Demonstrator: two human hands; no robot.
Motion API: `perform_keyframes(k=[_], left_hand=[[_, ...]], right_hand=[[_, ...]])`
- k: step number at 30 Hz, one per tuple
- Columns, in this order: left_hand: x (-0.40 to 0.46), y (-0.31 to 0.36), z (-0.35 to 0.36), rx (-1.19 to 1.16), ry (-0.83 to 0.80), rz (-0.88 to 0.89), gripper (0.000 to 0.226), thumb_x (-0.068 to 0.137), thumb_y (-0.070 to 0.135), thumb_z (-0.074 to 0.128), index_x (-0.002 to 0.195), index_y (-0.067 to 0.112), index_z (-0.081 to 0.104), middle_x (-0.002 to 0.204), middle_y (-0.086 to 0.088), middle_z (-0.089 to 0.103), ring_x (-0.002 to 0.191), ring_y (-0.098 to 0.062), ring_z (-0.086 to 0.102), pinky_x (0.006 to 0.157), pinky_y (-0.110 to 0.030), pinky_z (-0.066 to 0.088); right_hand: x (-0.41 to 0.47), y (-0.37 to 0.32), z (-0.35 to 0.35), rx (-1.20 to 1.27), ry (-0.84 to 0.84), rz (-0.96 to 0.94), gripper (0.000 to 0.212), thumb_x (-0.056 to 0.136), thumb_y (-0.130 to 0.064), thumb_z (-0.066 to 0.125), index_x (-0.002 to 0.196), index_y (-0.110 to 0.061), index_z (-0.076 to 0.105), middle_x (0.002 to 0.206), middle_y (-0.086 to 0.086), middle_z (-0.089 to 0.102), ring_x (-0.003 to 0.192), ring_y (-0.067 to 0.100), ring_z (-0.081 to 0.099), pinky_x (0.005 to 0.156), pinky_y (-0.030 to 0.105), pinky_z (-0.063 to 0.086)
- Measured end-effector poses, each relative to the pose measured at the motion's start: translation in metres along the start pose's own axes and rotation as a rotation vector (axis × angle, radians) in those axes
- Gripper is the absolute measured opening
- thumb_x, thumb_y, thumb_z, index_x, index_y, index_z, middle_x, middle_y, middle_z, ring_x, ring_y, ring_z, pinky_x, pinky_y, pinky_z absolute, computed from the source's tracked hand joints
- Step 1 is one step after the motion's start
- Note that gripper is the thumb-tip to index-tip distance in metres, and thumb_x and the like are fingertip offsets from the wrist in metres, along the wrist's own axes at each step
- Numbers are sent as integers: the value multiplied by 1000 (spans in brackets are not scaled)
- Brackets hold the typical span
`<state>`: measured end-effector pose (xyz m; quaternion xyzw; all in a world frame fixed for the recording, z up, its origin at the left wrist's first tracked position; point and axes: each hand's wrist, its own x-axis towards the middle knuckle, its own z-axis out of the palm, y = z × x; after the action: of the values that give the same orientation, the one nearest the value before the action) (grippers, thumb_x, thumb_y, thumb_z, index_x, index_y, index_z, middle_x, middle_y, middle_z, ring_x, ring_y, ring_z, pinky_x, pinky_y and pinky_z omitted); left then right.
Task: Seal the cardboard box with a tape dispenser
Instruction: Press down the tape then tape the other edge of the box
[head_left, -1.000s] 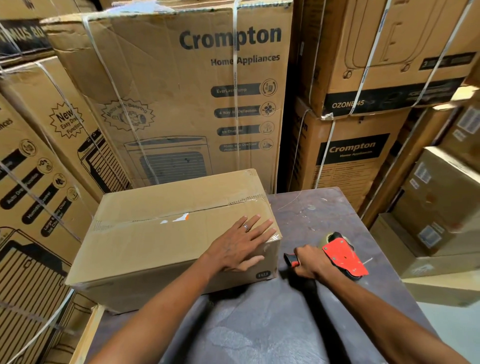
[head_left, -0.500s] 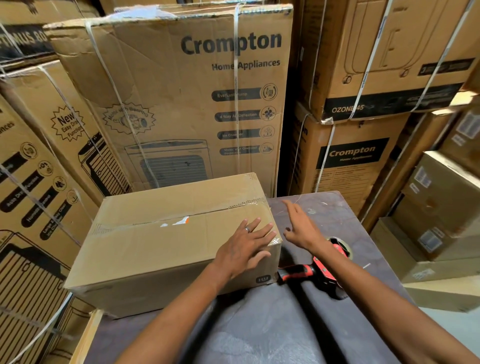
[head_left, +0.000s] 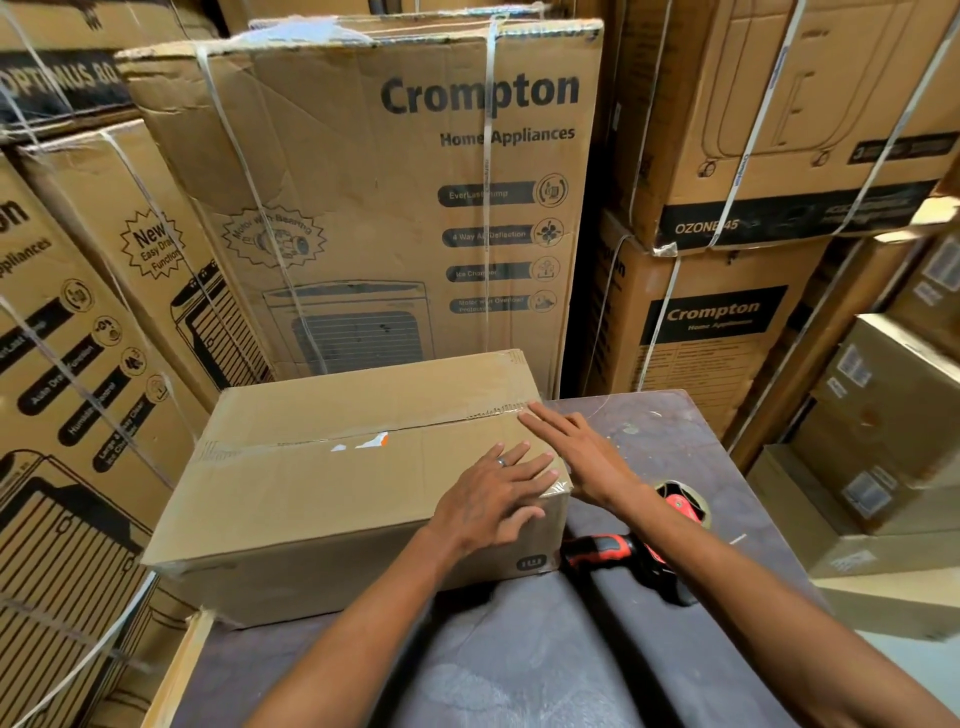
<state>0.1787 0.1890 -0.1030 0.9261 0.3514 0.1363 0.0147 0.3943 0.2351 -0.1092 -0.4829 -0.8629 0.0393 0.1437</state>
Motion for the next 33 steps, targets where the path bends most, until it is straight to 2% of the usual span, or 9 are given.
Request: perform_keyframes(k=[4,9,15,20,23,27,29,31,33], left_hand=[[-13,-5,-6,-16,11,31,50,92,35,65,141,27,56,154,7,48,144,-27,41,117,-52,35],[-42,-10,-14,-6,63,-17,49,87,36,70,135,35,61,150,8,52,141,-23,46,113,-52,39],[-85,-18,-26,-23,105,-109,51,85,39,76,133,46,59,148,10,54,141,-26,46,115,-53,35],[-128,-23,-41,-59,159,-158,51,85,33,76,132,45,62,149,4,54,138,-31,49,113,-51,35],[-157,-27,-43,-102,217,-214,55,79,23,76,130,43,65,150,0,52,136,-31,50,109,-53,41],[-195,-26,-44,-173,359,-342,67,66,4,70,123,39,71,152,-1,51,133,-27,51,105,-48,46],[-209,-20,-44,-241,433,-450,64,66,7,62,121,37,73,154,-1,48,138,-23,47,108,-49,44],[-215,-9,-42,-373,479,-574,61,68,14,58,122,36,72,158,-2,41,146,-18,37,116,-46,34],[-213,6,-38,-497,536,-664,54,73,21,56,123,34,72,160,-4,38,149,-12,31,119,-29,24]], right_hand=[[-6,-11,1,-17,-5,30,106,78,-27,87,164,-30,25,171,-6,24,115,21,45,82,28,47],[-11,-35,6,-92,9,82,111,72,-16,88,164,-26,27,167,1,30,116,25,41,87,37,54],[-21,-67,9,-91,33,95,109,67,-32,94,159,-26,36,155,8,42,116,32,44,87,49,54],[-36,-103,10,-87,150,66,100,61,-47,95,148,-23,51,133,10,53,105,30,46,83,48,52],[-45,-129,14,-70,208,76,95,57,-57,92,139,-22,59,119,8,56,100,30,48,90,49,43],[-62,-173,24,-81,269,128,85,60,-66,84,131,-25,65,112,6,58,100,28,43,91,46,32],[-68,-195,29,-96,311,158,78,64,-64,82,130,-24,67,111,8,59,103,29,44,92,45,30],[-72,-213,32,-120,315,187,76,67,-57,82,132,-20,66,114,11,60,110,33,46,95,51,33],[-75,-225,37,-149,277,194,82,68,-53,80,137,-11,62,125,16,59,121,37,46,101,57,33]])
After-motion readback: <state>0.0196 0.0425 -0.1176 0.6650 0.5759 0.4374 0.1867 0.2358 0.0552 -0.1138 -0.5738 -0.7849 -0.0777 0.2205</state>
